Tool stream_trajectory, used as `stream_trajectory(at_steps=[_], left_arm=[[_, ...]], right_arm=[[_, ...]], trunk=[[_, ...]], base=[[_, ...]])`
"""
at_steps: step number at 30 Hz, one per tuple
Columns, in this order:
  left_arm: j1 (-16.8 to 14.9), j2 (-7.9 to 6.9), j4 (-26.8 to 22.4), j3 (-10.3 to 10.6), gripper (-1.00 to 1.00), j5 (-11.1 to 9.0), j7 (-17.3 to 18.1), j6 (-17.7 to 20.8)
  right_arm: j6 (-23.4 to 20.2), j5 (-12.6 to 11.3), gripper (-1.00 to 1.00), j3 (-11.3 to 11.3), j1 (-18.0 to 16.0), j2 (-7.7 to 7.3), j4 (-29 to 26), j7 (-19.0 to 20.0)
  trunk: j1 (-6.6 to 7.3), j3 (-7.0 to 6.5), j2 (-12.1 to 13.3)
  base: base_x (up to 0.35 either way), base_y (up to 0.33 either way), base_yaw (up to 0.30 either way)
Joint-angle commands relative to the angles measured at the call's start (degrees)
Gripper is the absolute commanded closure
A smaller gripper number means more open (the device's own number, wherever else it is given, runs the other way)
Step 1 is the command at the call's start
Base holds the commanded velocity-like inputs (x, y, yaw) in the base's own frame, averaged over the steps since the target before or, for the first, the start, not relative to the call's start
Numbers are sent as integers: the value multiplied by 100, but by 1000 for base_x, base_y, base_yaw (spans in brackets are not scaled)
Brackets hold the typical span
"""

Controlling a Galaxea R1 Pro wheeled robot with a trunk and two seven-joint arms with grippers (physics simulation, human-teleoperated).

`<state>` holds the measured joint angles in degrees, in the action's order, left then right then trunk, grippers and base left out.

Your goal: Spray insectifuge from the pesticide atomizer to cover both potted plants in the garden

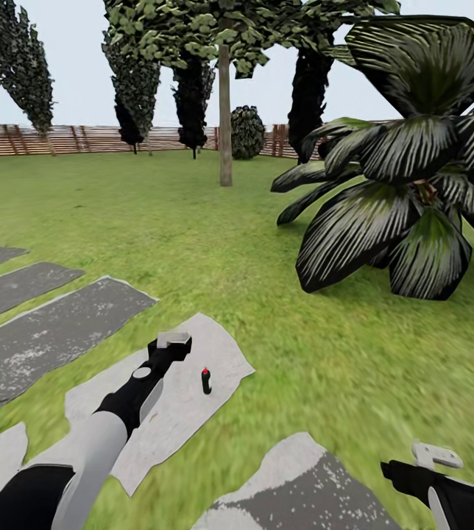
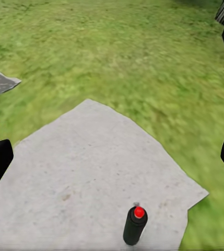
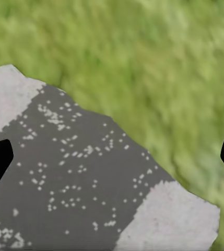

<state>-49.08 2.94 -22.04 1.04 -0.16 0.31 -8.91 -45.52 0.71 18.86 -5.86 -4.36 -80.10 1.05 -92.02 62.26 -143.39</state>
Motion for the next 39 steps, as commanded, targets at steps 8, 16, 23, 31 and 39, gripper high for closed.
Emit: stream_trajectory(at_steps=[8,16,23,31,39], left_arm=[[-1,-4,7,10,-100,3,4,-77],[2,4,7,23,-100,14,1,-202],[3,11,7,27,-100,9,-12,-210],[-2,21,7,32,-100,7,-14,-208],[-3,22,7,33,-100,1,-14,-213]], right_arm=[[-28,9,-100,-13,-3,5,-2,9],[-28,9,-100,-13,-3,5,0,9],[-28,9,-100,-22,-3,5,-5,9],[-36,9,-100,-22,-3,5,-6,9],[-36,9,-100,-15,-3,5,-6,9]], trunk=[[-19,253,-13],[-27,394,-17],[-27,440,-17],[-27,442,-17],[-27,442,-17]], base=[[0,0,0],[0,0,0],[8,-26,0],[73,-278,0],[8,-291,0]])
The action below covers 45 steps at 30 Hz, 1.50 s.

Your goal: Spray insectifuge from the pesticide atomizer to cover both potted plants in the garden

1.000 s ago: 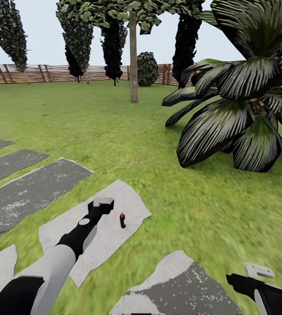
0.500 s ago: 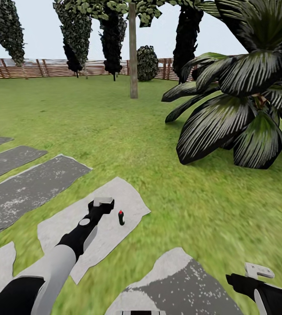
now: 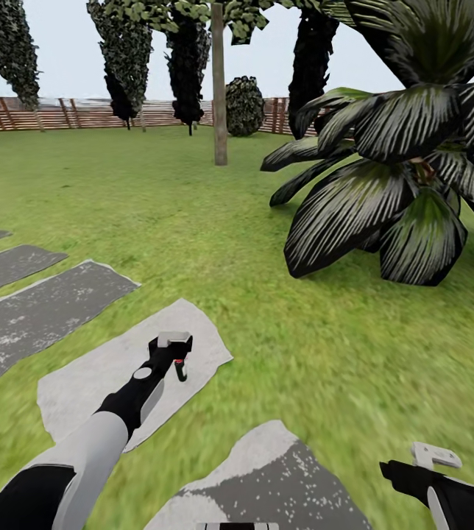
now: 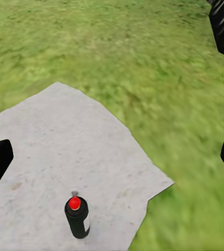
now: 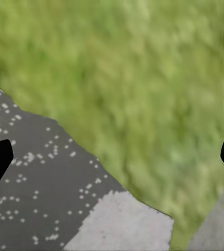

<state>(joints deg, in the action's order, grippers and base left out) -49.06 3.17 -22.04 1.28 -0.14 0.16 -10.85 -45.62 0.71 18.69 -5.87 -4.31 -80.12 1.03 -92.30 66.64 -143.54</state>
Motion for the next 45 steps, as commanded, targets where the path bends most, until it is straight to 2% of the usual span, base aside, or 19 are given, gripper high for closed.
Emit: stream_trajectory(at_steps=[1,17,22,39,45], left_arm=[[-4,-1,6,8,-100,-2,2,-21],[-6,-30,3,-19,-100,-13,2,-71],[-5,-38,6,-23,-100,-13,2,-202],[-4,-61,6,-35,-100,-13,-6,-225],[-4,-262,6,-40,-100,-20,-7,-225]], right_arm=[[-26,8,-100,0,-2,0,-4,11],[-26,8,-100,1,-2,-3,-1,11],[-26,8,-100,3,-2,-8,4,11],[-26,9,-100,3,-2,-2,5,9],[-26,9,-100,3,-2,0,1,8]], trunk=[[1,5,-2],[1,10,-2],[-12,152,-9],[-56,680,-31],[-69,811,-38]], base=[[1,-124,0],[0,-14,0],[0,0,0],[0,0,0],[0,0,0]])
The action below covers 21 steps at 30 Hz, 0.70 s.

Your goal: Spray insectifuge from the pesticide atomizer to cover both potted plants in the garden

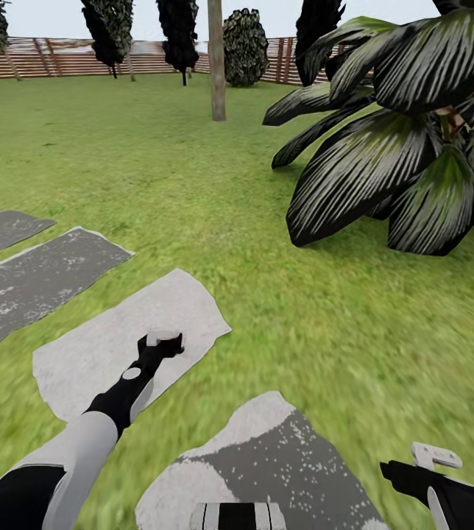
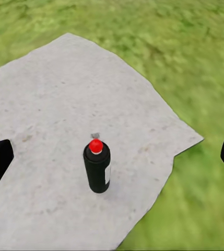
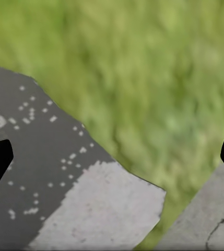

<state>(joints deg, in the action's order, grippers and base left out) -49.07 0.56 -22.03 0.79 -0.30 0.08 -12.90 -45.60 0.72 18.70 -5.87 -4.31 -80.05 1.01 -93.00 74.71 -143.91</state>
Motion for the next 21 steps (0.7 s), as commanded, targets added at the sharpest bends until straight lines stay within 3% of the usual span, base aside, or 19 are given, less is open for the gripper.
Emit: stream_trajectory(at_steps=[1,5,21], left_arm=[[-1,-20,5,10,-100,-4,1,-19],[-2,-33,5,9,-100,-5,1,-19],[2,-27,5,17,-100,-5,1,-19]], right_arm=[[-28,11,-100,3,-2,0,-4,9],[-28,13,-100,3,-2,-7,2,10],[-26,11,-100,3,-2,-7,-2,13]], trunk=[[1,4,-2],[-4,56,-4],[-45,539,-26]], base=[[0,0,0],[0,0,0],[0,0,0]])
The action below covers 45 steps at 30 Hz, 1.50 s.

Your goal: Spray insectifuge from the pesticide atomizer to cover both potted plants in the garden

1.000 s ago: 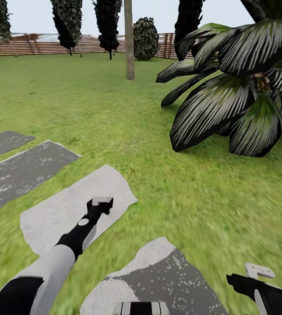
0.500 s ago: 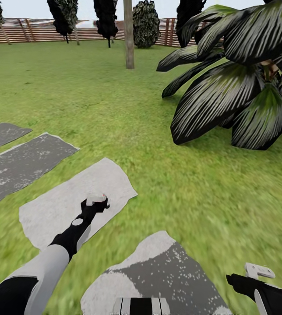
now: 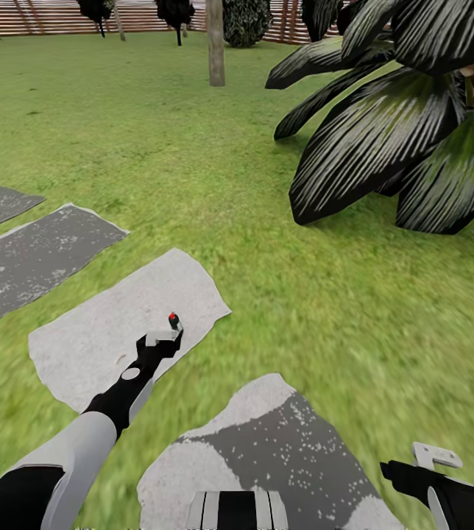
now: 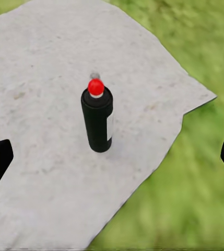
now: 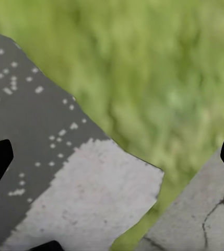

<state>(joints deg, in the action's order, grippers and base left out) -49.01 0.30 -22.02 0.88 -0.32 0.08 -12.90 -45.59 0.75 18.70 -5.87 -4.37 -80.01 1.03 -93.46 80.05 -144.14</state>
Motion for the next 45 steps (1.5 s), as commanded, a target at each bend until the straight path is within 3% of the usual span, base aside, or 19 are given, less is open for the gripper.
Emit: stream_trajectory(at_steps=[1,10,24,33,45], left_arm=[[-5,-2,5,8,-100,-3,1,-19],[-7,3,-3,8,-100,5,1,-189],[-8,10,-13,8,-100,6,1,-530],[-9,10,-7,8,-100,4,1,-546],[-5,14,-4,8,-100,-3,1,-546]], right_arm=[[-28,8,-100,3,-2,-1,-6,11],[-24,10,-100,3,-2,3,-6,8],[-20,11,-100,2,-2,-2,-6,10],[-20,13,-100,3,-2,-3,-6,10],[-20,10,-100,3,-2,-3,-6,11]], trunk=[[-1,35,-3],[-22,288,-14],[-22,303,-14],[-22,303,-14],[-22,303,-14]], base=[[0,0,0],[0,0,0],[20,0,0],[255,0,0],[45,30,0]])
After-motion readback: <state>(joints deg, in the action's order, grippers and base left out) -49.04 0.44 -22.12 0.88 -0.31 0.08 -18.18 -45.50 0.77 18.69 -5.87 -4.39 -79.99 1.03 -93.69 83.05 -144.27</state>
